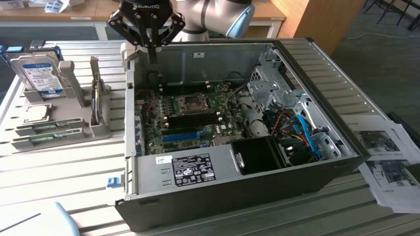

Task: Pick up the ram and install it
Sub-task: 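Reach for the ram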

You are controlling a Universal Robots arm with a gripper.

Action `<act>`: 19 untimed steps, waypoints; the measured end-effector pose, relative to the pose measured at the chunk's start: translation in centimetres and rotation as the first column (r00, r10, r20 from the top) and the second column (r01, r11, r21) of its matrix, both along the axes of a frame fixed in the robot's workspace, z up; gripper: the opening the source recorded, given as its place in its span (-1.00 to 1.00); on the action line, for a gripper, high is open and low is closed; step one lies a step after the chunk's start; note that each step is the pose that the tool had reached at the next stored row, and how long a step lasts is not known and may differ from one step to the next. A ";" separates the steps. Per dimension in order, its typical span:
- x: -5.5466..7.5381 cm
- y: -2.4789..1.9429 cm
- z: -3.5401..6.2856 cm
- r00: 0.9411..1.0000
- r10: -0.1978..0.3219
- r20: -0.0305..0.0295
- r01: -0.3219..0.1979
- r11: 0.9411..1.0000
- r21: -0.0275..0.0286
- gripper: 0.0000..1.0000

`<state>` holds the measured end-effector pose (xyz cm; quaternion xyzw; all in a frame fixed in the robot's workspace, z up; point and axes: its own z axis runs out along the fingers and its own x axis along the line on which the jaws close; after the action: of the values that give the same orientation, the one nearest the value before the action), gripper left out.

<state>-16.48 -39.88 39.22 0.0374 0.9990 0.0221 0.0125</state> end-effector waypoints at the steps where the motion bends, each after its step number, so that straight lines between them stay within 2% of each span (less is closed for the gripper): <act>1: -0.2 0.00 -0.01 1.000 0.000 0.000 0.000 1.000 0.000 -0.81; 19: -2.5 0.00 -0.06 1.000 0.000 0.000 0.000 1.000 0.000 -0.81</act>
<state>-18.97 -39.89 39.16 0.0374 0.9990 0.0221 0.0125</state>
